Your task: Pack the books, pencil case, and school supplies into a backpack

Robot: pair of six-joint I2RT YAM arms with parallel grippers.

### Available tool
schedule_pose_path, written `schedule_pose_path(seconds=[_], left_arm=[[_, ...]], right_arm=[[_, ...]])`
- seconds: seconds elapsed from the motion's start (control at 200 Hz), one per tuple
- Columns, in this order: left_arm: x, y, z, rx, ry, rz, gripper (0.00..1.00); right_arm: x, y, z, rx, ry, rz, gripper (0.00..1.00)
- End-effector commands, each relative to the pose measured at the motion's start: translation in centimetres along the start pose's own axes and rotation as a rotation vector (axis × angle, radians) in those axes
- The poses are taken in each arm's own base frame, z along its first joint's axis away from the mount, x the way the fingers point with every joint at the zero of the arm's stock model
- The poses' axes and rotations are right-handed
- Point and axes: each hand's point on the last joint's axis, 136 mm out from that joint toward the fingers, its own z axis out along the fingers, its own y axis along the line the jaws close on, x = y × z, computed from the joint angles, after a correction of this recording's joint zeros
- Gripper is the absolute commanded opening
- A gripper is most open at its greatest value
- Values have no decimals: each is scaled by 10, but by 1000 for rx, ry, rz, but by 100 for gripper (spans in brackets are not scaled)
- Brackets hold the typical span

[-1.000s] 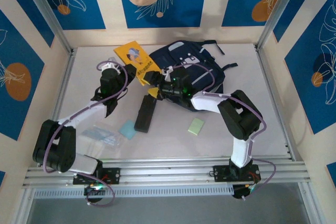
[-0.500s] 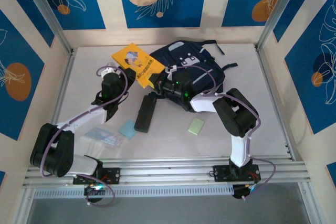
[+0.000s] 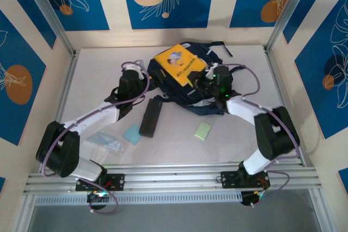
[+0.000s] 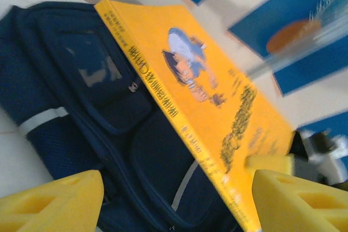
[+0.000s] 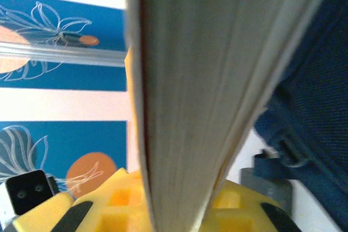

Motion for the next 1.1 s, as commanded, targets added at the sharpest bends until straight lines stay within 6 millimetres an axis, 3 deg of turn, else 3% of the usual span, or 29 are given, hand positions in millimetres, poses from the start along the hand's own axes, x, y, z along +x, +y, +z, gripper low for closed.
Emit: schedule_pose_path(seconds=[0.0,0.145,0.295,0.44,0.62,0.73,0.88,0.945,1.095], left_arm=[[33,-28,19,52,172,239,72],[74,-51,47,69,352,437,72],[122,-62,69,78,510,593,73],[160,-74,78,126,616,690,72],[199,-71,82,161,749,791,73],[215,-64,87,153,801,837,73],[220,-48,102,91,799,876,69],[218,-45,109,74,782,891,62],[212,-49,120,73,728,896,34]], right_arm=[[-12,-3,-42,105,-16,-173,0],[-41,-20,-90,229,-78,-205,0],[-68,-37,-134,320,-164,-179,0],[-88,-59,-176,372,-255,-104,0],[-100,-85,-223,411,-368,-22,0],[-98,-92,-236,430,-399,-14,0],[-91,-92,-240,439,-402,-21,0],[-88,-90,-241,436,-400,-26,0],[-84,-87,-247,446,-408,-39,0]])
